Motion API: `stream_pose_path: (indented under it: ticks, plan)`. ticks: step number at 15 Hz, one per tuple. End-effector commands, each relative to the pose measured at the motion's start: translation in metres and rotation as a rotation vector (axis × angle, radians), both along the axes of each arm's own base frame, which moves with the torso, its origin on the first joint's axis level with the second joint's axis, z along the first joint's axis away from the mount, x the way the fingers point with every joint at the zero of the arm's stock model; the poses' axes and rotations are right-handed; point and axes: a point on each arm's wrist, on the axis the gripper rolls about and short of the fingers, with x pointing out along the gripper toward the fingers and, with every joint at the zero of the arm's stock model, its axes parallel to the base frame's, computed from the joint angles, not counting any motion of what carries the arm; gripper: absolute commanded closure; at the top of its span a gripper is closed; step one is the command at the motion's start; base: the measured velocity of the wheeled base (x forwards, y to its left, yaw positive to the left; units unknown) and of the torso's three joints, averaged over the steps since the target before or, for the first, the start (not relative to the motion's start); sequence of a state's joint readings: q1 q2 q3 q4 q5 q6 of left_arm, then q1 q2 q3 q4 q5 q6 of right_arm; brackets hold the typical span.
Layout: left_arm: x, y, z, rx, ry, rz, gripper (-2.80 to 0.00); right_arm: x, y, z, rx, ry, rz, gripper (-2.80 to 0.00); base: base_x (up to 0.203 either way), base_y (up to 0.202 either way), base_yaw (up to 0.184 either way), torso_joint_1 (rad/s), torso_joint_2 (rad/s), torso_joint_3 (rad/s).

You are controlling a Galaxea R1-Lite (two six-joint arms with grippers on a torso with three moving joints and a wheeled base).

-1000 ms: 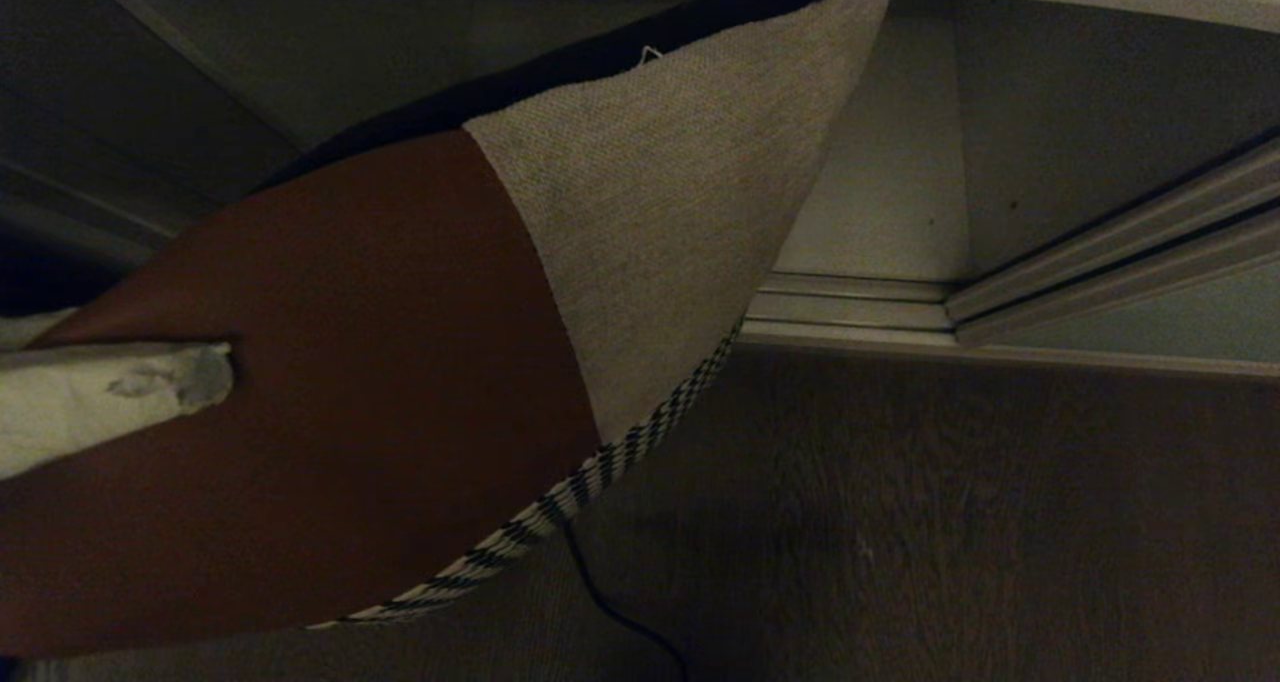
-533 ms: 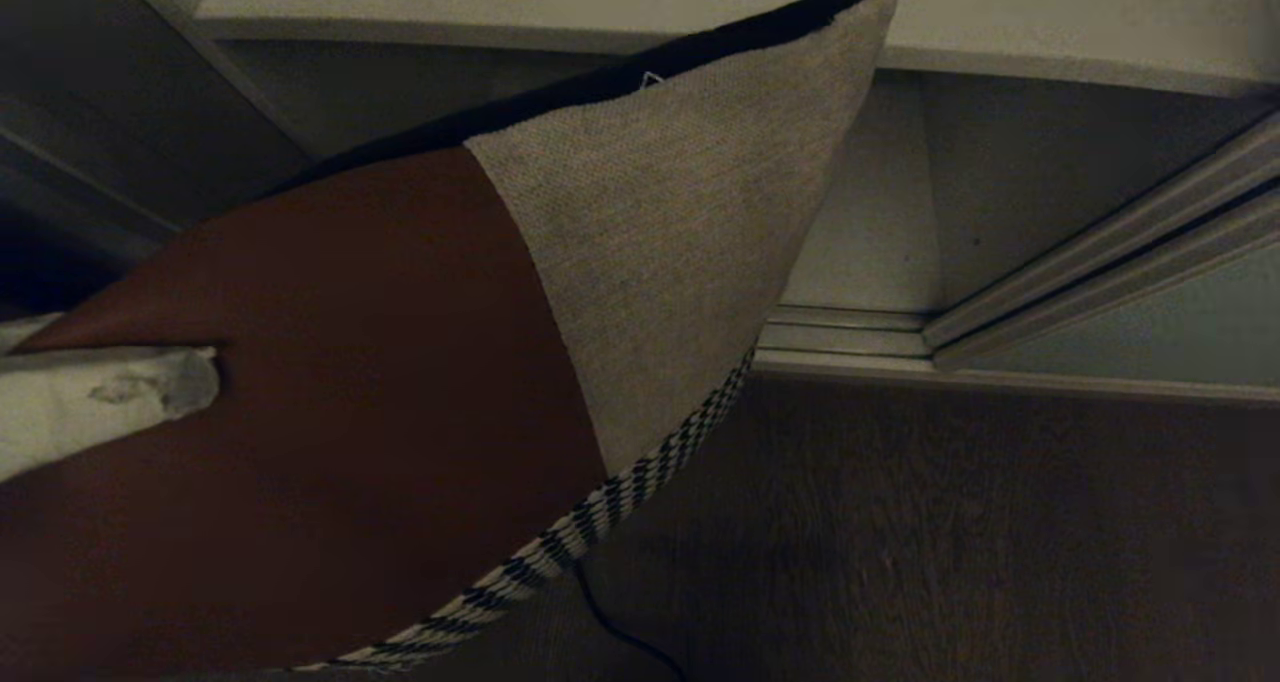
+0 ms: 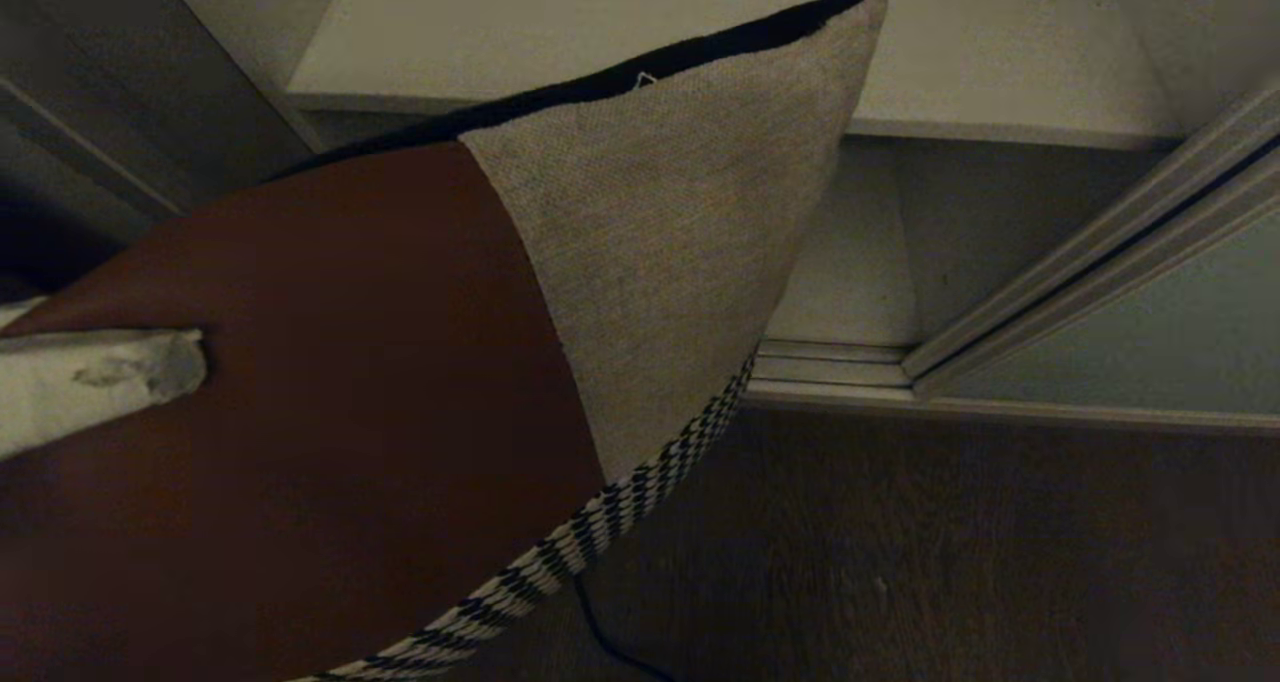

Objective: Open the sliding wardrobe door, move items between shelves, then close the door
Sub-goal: Place the pillow on the higher shelf

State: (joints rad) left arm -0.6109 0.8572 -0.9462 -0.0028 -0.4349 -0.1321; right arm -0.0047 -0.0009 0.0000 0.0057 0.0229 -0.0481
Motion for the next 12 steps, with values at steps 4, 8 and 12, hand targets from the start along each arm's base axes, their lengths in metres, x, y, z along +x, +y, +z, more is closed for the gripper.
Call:
stream_pose_path:
  ticks: [4, 8, 12]
  plan:
    - [0.0022, -0.0014, -0.0018, 0.006, 0.008, 0.000, 0.00, 0.0003, 0.0000, -0.0009, -0.001, 0.004, 0.000, 0.00, 0.000, 0.000, 0.000, 0.003, 0.00, 0.199]
    - [0.0023, -0.0015, -0.0023, 0.008, 0.008, 0.000, 0.00, 0.0003, 0.0000, -0.0009, -0.001, 0.004, 0.000, 0.00, 0.000, 0.000, 0.000, 0.002, 0.00, 0.200]
    - [0.0022, -0.0014, -0.0030, 0.009, 0.009, 0.000, 0.00, 0.0003, 0.0000, -0.0009, -0.001, 0.004, 0.000, 0.00, 0.000, 0.000, 0.000, 0.000, 0.00, 0.203]
